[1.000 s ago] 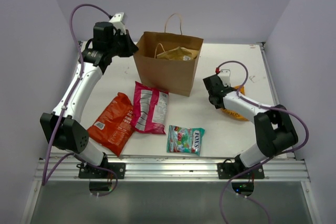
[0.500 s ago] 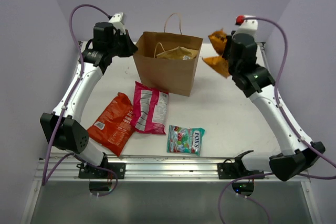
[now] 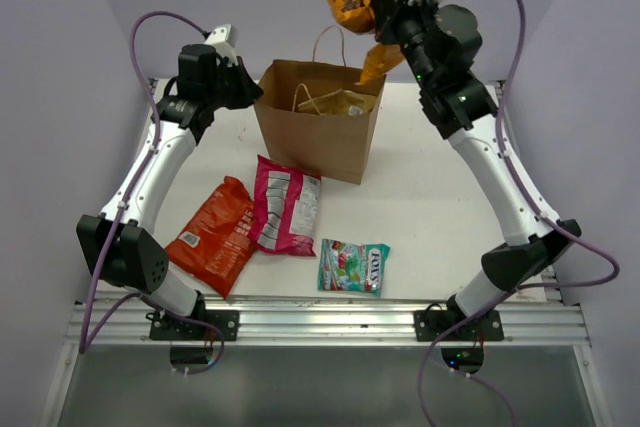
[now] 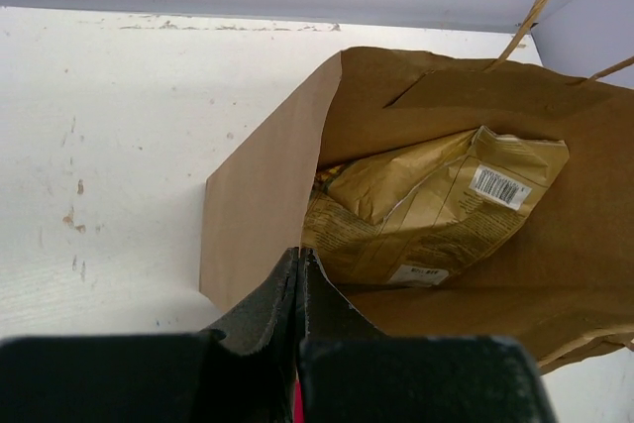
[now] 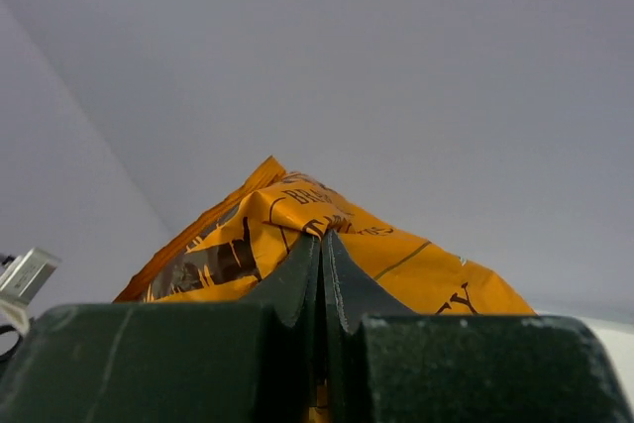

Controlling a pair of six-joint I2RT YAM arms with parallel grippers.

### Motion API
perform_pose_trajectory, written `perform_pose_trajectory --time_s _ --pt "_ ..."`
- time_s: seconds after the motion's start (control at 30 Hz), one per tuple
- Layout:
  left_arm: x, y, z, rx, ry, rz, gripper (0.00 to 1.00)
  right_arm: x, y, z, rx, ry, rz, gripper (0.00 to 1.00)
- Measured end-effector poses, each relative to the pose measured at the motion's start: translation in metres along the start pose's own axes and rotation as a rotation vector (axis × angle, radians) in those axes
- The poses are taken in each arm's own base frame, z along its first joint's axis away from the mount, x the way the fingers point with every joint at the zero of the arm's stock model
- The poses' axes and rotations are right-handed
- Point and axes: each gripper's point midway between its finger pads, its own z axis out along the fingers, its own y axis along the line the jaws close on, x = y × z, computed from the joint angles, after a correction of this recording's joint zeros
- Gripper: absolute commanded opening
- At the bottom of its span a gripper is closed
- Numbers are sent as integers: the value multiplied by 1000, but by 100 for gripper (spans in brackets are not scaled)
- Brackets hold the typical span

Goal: Place the snacks into the paper bag

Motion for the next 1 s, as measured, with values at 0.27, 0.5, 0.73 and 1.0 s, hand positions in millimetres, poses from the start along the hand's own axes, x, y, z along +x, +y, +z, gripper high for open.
perform_pose_trajectory --time_s 0.27,0.5,0.73,1.0 --pt "0 0 0 0 -1 -3 0 73 68 18 -142 130 33 0" --pt "0 0 0 2 -1 -3 0 94 97 11 -170 131 52 0" --pt "1 -2 0 9 2 -2 0 153 97 7 -105 192 28 0" --pt "2 -1 1 9 3 -2 0 177 91 41 -20 178 -2 0"
